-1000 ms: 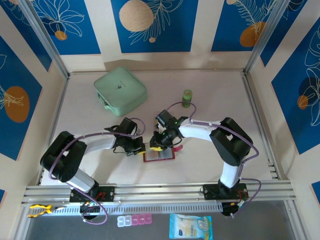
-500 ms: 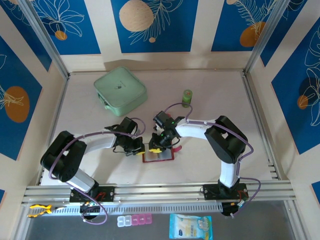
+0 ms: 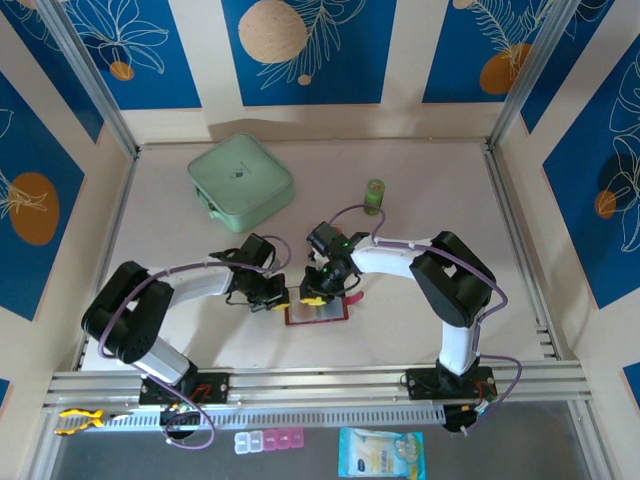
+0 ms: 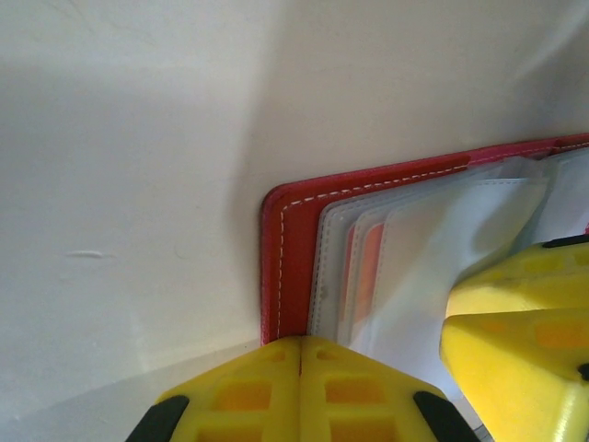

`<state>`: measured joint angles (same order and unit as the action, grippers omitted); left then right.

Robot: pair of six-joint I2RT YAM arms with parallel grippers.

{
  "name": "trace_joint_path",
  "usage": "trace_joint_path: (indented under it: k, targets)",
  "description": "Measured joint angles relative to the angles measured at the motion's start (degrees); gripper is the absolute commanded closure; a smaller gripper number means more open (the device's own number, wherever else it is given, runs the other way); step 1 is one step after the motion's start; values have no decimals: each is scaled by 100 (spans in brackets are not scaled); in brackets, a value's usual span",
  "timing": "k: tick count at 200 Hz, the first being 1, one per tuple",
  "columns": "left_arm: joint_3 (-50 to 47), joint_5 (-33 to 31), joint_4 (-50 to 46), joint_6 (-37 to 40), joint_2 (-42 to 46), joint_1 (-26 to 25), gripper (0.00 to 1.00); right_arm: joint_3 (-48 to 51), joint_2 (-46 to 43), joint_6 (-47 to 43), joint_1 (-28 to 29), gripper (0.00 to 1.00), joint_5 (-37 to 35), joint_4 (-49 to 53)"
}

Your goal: Take the credit cards out of the card holder

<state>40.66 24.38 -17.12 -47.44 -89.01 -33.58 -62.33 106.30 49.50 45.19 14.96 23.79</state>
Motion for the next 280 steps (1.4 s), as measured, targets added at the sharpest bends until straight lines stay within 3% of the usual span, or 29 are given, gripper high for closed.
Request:
trace_joint_path:
  k: [138,185,229,280]
  targets:
    - [129,-339,-380,144,221,4,100,737,-293,-42,-361,76,481,-772]
    - [168,-203,-151,-13,520,7,85,1150,-348,66,-514,76,911,-1469]
    - [216,140,302,-323,201,-7,71,1510,-348,297,-684,76,1386,-2205]
    - [214,332,603,-557,-160,-74,69,1725,-348,485,-745,76,1606,-2736]
